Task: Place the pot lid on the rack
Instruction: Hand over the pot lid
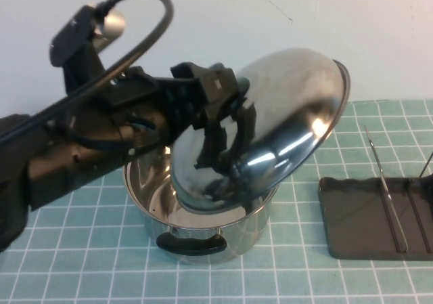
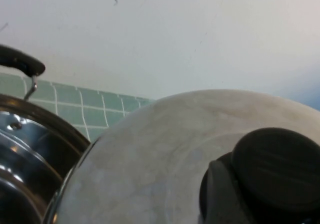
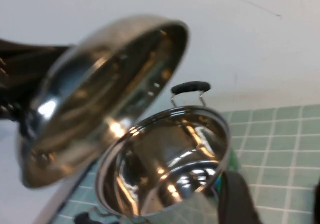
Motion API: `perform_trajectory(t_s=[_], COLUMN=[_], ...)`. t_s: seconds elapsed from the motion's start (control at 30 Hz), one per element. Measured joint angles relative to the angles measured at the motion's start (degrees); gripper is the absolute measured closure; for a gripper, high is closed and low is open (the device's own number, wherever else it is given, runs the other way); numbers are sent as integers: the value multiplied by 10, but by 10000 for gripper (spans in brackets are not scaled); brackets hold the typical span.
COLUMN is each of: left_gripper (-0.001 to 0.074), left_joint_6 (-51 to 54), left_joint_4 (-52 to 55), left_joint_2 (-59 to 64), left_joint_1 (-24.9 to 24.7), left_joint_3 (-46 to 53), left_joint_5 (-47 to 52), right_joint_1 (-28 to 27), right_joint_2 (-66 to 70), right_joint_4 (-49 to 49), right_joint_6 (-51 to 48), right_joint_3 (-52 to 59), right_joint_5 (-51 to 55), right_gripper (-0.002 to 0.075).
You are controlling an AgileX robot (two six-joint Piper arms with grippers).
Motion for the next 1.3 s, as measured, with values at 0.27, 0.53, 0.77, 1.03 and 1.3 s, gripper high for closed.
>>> perform_trajectory(t_s=[0.27, 0.53, 0.77, 1.03, 1.3], left_gripper=[402, 402, 402, 402, 402], left_joint_6=[0, 37, 132, 225, 235], left_joint_4=[-37, -63, -134, -168, -168], left_joint_2=[60, 73, 73, 82, 101], left_joint_1=[0, 0, 0, 0, 0], left_joint_3=[0, -19, -34, -35, -40], left_joint_5=[17, 27, 43, 86, 138], right_joint_1=[0, 0, 0, 0, 5], right_joint_2=[172, 328, 404, 434, 445], right_joint_4=[211, 234, 233, 233, 233], right_joint_6=[-137, -117, -85, -65, -60], right_joint_3=[-32, -105, -169, -207, -210], right_joint_5=[104, 234, 281, 284, 281], right_gripper=[295, 288, 288, 288, 298])
